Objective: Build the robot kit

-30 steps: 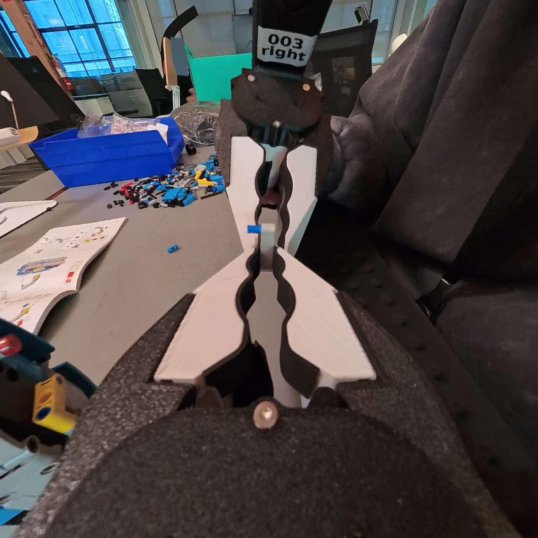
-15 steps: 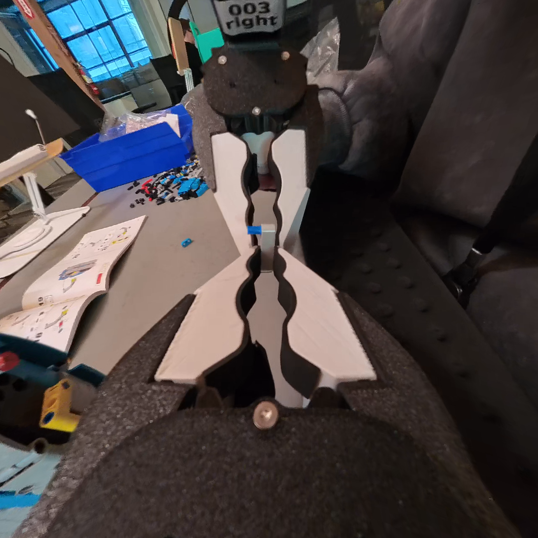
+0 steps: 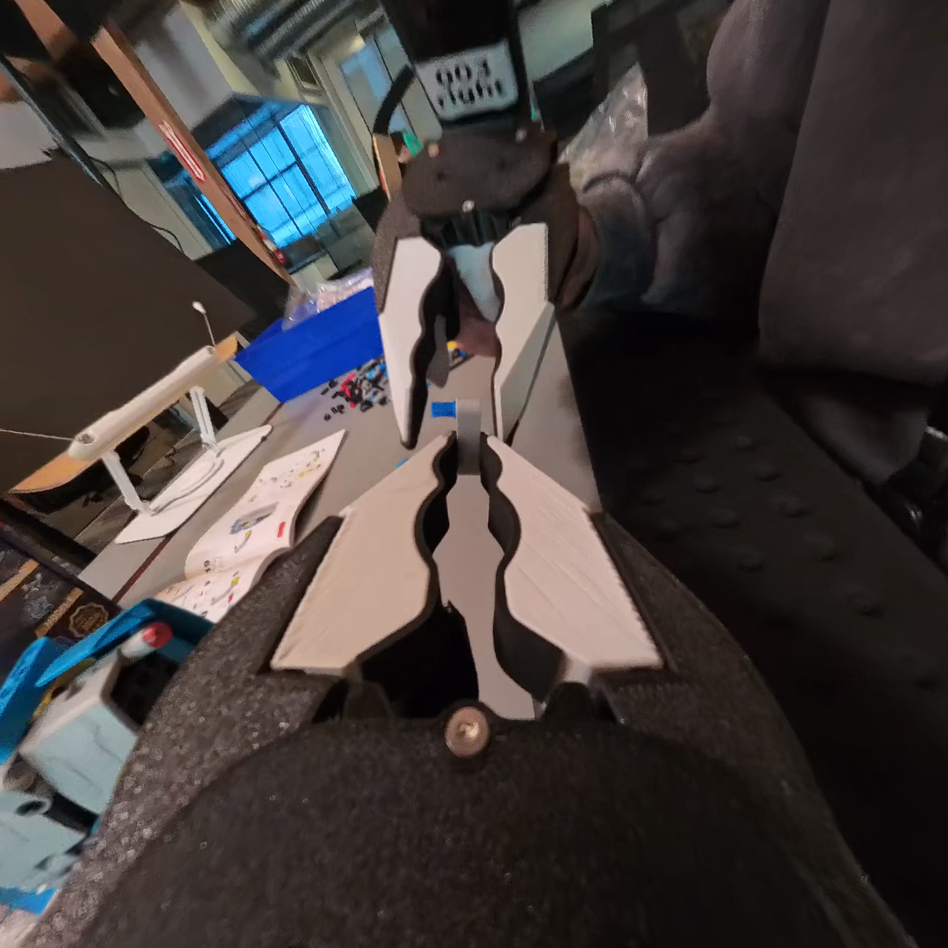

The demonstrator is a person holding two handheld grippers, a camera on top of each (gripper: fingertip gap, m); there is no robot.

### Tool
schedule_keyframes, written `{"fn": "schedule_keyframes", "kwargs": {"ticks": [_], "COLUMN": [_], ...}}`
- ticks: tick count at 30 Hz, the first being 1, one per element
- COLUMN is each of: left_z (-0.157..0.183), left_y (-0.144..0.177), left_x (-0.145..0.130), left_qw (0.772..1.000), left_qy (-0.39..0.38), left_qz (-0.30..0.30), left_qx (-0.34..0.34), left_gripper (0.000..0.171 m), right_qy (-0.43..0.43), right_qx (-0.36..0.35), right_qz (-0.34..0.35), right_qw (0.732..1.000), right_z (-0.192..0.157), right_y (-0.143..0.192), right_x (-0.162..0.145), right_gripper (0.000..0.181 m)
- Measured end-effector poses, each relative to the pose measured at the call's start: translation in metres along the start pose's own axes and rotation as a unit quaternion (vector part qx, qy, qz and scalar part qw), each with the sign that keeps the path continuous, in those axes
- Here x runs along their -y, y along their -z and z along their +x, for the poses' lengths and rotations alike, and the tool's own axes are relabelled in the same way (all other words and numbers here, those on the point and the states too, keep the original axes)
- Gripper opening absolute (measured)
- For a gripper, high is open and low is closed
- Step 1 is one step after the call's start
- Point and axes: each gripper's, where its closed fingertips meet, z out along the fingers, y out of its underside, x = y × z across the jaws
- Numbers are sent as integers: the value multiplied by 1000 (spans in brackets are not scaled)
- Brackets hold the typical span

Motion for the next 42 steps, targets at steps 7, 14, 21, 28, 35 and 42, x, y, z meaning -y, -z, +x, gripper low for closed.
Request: {"fn": "schedule_keyframes", "kwargs": {"ticks": [7,14,21,28,35,42], "left_z": [-12,-9,-15,28,49,60], "left_y": [7,2,20,-12,-16,-26], "left_x": [17,12,-7,3,-15,-8], "left_qw": [994,989,961,930,880,868], "left_qy": [90,142,251,124,73,104], "left_qz": [60,43,-89,-343,-469,-485], "left_qx": [-13,-20,77,48,-11,8], "left_gripper": [7,10,59,49,11,20], "right_qy": [-111,-118,-122,-42,14,39], "right_qx": [112,103,83,76,78,74], "right_qz": [87,65,7,-10,3,-24], "right_qw": [984,985,989,996,997,996], "right_z": [-9,-4,3,-27,-49,-56], "right_y": [6,16,21,16,33,38], "right_x": [4,0,-30,-25,-10,-22], "right_gripper": [36,15,15,15,13,13]}}
